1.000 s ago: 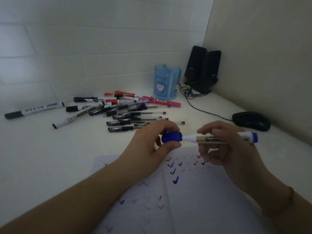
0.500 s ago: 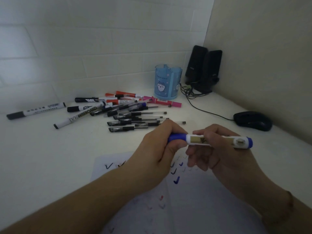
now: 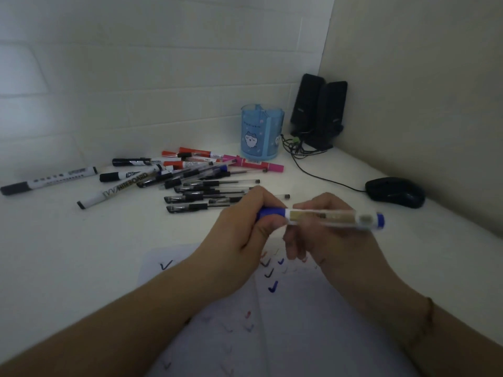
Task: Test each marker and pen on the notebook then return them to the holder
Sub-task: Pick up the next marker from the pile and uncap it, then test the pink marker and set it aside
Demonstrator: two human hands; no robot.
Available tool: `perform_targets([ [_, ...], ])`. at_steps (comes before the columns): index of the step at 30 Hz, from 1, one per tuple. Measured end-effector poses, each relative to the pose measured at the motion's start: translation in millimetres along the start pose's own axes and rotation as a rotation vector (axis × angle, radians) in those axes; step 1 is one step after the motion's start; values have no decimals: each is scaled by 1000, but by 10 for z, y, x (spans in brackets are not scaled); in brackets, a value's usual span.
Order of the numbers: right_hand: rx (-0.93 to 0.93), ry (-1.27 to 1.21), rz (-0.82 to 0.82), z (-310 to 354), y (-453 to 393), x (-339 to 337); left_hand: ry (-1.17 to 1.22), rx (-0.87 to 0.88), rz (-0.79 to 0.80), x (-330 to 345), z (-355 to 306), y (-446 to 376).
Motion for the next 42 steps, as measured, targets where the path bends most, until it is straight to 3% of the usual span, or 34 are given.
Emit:
perform_targets([
  [3,-20,81,-23,53,-17,-35,-20,-22,-2,28,11,-61],
  [6,4,161,-165,129,-59,-304,-172,-122,27,5,210,-20],
  [11,59,960,-401,151,-109,-921,-453,-147,10,-103,428,47],
  [15,234,1287,-444,-66,-114,-1199,-568,-177,11,-161,495,68],
  [22,304,1501,-414,-277,-173,-1201,-607,-281,50,-162,651,98],
  [25,186,1490,-450,-88,-324,-1034,-623,-260,38,-167,640,84],
  [28,128,1492,-316,-103,-727,-791,-628,-227,33,-151,623,69],
  [35,226,1652,-74,-639,-1598,-518,-627,-182,-14,-157,603,72],
  [42,170,1713,-201,-580,-1729,-535,-615,-154,-59,-204,585,85],
])
Point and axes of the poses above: each hand's wrist, its own y-axis away from the middle knuckle, its own x-axis out of the palm, z = x × y, the point moved 10 cm from there along -y, towards the middle knuckle, and after that the axes turned 5 degrees about x, right-handed, at the moved point
